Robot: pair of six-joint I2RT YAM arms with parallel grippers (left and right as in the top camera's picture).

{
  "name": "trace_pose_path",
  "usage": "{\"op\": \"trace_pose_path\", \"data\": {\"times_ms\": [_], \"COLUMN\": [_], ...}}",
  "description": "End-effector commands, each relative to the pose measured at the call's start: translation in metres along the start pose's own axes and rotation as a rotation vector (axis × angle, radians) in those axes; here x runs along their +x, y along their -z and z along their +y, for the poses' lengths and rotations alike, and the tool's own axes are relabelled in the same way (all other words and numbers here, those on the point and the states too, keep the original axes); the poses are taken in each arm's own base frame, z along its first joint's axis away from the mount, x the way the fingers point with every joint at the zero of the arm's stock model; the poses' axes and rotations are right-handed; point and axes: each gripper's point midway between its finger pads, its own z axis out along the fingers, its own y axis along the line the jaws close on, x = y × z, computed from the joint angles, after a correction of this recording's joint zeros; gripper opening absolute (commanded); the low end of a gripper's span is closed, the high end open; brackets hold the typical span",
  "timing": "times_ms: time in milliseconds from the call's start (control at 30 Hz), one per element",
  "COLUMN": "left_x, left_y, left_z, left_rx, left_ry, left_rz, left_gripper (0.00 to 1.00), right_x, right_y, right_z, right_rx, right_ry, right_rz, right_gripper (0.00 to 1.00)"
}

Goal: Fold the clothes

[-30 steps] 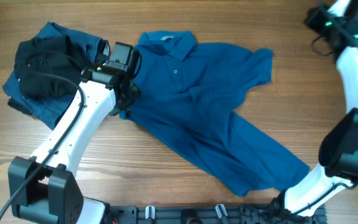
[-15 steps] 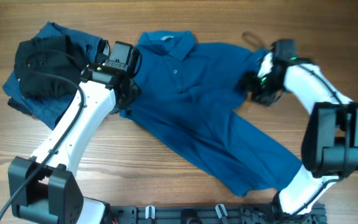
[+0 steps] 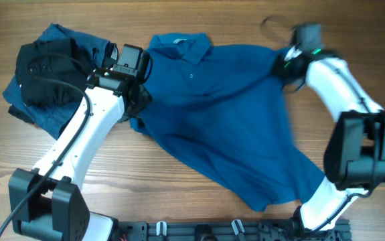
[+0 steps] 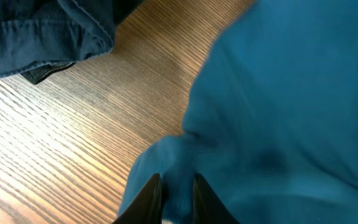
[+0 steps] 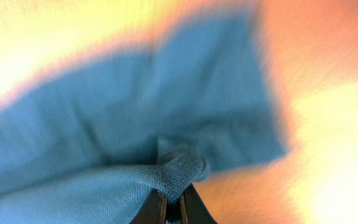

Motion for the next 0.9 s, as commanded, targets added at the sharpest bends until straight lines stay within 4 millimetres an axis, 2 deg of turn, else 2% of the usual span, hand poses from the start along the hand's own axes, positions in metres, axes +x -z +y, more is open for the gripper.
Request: {"op": "trace_pose_path", "data": {"times_ms": [0, 33, 67, 100, 167, 233, 267, 333, 400, 433, 467, 567, 600, 700, 767, 867], "left_x": [-0.006, -0.006, -0.006, -0.006, -0.006, -0.006, -0.006, -0.006, -0.006, -0.005, -0.005, -0.005, -0.004, -0.004, -0.005, -0.005], "left_y": [0.003, 0.003, 0.003, 0.003, 0.003, 0.003, 0.003, 0.003, 0.003, 0.003, 0.003, 0.003, 0.003, 0.003, 0.003, 0.003], "left_z": [0.004, 0.004, 0.004, 0.004, 0.003, 0.003, 0.003, 0.003, 0.003, 0.002, 0.002, 0.002, 0.001, 0.0, -0.001, -0.004], "left_rx": [-0.008, -0.008, -0.008, -0.008, -0.007, -0.006, -0.006, -0.005, -0.003, 0.0, 0.0, 0.001, 0.004, 0.009, 0.015, 0.03], "left_ry": [-0.005, -0.005, -0.005, -0.005, -0.005, -0.004, -0.004, -0.004, -0.004, -0.004, -0.004, -0.004, -0.005, -0.004, -0.003, -0.001], "left_rz": [-0.025, -0.025, -0.025, -0.026, -0.026, -0.027, -0.027, -0.028, -0.025, -0.021, -0.021, -0.02, -0.015, -0.015, -0.018, -0.016], "left_gripper": [0.17, 0.17, 0.17, 0.17, 0.17, 0.17, 0.17, 0.19, 0.2, 0.21, 0.22, 0.22, 0.23, 0.23, 0.24, 0.24], "right_x": [-0.093, -0.101, -0.101, -0.093, -0.068, -0.044, -0.032, 0.0, 0.044, 0.08, 0.107, 0.151, 0.175, 0.212, 0.213, 0.183], "right_y": [0.044, 0.049, 0.051, 0.049, 0.043, 0.041, 0.041, 0.045, 0.048, 0.04, 0.026, 0.005, 0.0, -0.012, -0.026, -0.043], "right_z": [-0.024, -0.022, -0.018, -0.016, -0.024, -0.032, -0.034, -0.04, -0.046, -0.054, -0.068, -0.092, -0.103, -0.12, -0.124, -0.128], "right_rx": [0.045, 0.012, -0.022, -0.055, -0.036, -0.008, 0.004, 0.031, 0.068, 0.106, 0.166, 0.237, 0.266, 0.295, 0.273, 0.272], "right_ry": [0.02, 0.039, 0.066, 0.077, 0.063, 0.053, 0.039, -0.025, -0.074, -0.09, -0.149, -0.246, -0.299, -0.361, -0.369, -0.397], "right_rz": [-0.24, -0.252, -0.245, -0.203, -0.104, -0.003, 0.046, 0.174, 0.336, 0.439, 0.479, 0.526, 0.559, 0.581, 0.526, 0.37], "right_gripper": [0.17, 0.47, 0.7, 0.82, 0.93, 0.97, 0.94, 0.75, 0.22, 0.04, 0.04, 0.04, 0.04, 0.04, 0.04, 0.04]}}
